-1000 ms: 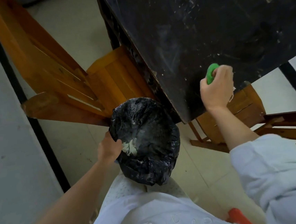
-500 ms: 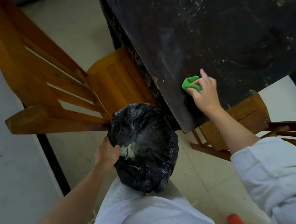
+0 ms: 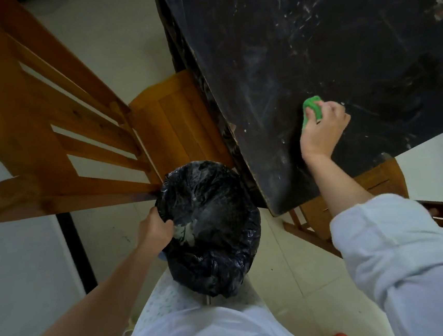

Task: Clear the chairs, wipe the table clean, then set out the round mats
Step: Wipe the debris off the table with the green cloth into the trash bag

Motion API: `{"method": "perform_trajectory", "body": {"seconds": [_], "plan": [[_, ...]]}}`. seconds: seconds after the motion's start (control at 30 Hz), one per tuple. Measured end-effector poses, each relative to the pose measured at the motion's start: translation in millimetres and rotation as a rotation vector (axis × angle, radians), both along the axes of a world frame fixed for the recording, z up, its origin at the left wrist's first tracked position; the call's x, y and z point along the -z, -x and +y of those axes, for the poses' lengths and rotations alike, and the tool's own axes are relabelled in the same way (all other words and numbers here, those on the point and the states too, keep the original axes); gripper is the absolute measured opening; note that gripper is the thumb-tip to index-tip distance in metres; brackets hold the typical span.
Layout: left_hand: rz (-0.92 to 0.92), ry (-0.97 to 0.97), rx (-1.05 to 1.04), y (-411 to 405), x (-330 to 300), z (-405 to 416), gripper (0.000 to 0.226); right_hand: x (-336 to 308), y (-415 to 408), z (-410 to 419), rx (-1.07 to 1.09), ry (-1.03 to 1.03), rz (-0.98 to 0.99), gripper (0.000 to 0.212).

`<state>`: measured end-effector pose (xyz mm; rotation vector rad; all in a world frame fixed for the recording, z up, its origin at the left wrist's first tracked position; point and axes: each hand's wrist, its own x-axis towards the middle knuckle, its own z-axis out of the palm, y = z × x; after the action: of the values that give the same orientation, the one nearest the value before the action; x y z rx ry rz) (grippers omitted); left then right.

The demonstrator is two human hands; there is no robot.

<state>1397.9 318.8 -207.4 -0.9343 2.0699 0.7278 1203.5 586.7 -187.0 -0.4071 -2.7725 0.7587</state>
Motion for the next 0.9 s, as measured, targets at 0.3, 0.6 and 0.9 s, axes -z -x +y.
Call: {"method": "perform_trajectory", "body": {"seconds": [0.3, 0.6, 0.9], "plan": [[-0.065, 0.017, -0.061, 11.5, 4.8, -1.5, 0.033, 20.5, -19.5, -59.3, -0.842, -0.024, -0.021, 0.039], [-0.096, 0.006, -0.140, 19.4, 3.2, -0.9, 0.036, 13.0, 51.9, -16.4, -0.213, -0.034, 0.106, 0.040], [-0.084, 0.029, -0.115, 22.4, 8.1, 0.9, 0.032, 12.5, 117.0, -85.5, -0.441, -0.080, -0.114, 0.044]]}}
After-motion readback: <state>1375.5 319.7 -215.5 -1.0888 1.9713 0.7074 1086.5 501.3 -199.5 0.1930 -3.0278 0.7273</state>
